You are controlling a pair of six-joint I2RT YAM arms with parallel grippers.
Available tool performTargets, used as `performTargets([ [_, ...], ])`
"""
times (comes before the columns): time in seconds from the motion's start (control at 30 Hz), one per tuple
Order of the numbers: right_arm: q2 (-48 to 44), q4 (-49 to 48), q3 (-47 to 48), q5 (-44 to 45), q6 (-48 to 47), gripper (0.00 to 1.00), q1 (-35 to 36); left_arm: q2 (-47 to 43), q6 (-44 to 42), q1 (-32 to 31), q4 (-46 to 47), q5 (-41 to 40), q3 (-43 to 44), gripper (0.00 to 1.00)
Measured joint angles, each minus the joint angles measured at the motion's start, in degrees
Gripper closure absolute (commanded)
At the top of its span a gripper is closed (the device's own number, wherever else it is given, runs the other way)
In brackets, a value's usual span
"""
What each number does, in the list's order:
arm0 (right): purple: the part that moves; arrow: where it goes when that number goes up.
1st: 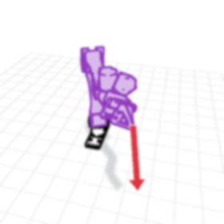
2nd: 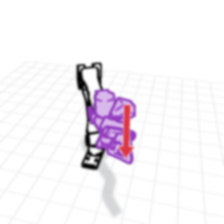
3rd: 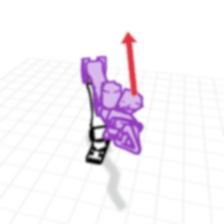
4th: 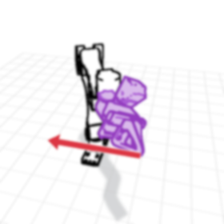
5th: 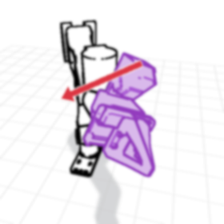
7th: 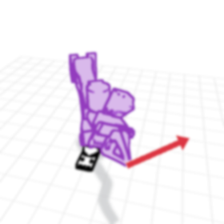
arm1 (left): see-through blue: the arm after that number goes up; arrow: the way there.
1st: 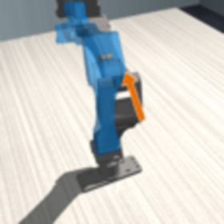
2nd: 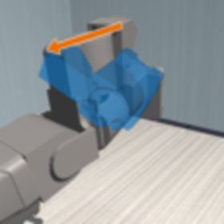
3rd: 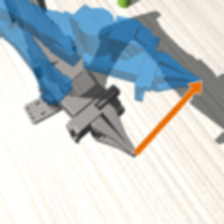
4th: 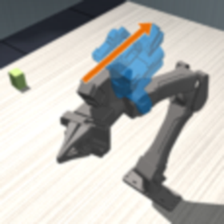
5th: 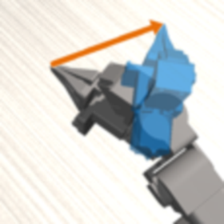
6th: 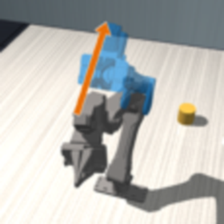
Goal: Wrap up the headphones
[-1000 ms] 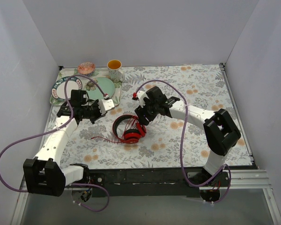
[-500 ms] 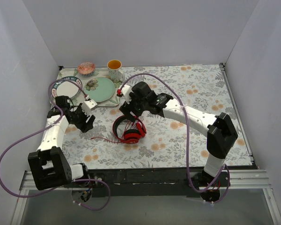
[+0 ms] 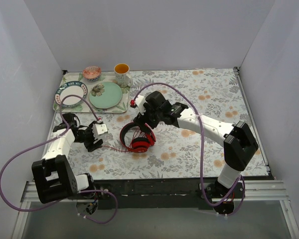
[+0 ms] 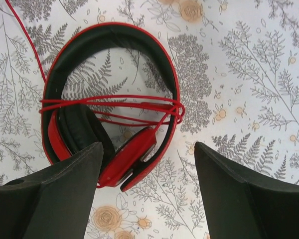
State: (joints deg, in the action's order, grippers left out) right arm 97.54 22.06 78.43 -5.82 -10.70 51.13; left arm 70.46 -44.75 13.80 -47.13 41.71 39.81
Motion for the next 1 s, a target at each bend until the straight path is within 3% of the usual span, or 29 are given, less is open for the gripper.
performTargets([
  [0.3, -2.1, 0.4, -4.1, 0.1, 0.3, 0.18, -1.7, 5.9, -9.0, 0.0, -1.7, 1.3, 0.0, 0.49],
  [0.43, -2.5, 0.3, -5.4, 0.2, 0.5, 0.19, -2.9, 6.5, -10.7, 0.0, -2.0, 2.0, 0.0, 0.71],
  [0.53, -2.6, 0.3, -6.6, 0.0, 1.1, 0.2, -3.8, 6.8, -11.5, 0.0, -2.1, 2.6, 0.0, 0.78],
  [0.77, -2.6, 0.1, -7.8, -1.6, 3.0, 0.21, -5.9, 8.7, -13.5, -0.7, -4.1, 2.2, 0.0, 0.75],
  [0.9, -2.6, 0.1, -8.0, -2.1, 3.5, 0.22, -6.4, 9.1, -13.9, -1.0, -4.4, 1.2, 0.0, 0.78],
  [0.97, -2.6, 0.1, -8.0, -2.3, 3.5, 0.23, -6.4, 9.1, -13.8, -1.0, -4.1, 1.1, 0.0, 0.88],
  [1.0, -2.6, 0.1, -8.0, -2.3, 3.5, 0.23, -6.4, 9.1, -13.7, -1.0, -3.9, 1.1, 0.0, 1.0],
])
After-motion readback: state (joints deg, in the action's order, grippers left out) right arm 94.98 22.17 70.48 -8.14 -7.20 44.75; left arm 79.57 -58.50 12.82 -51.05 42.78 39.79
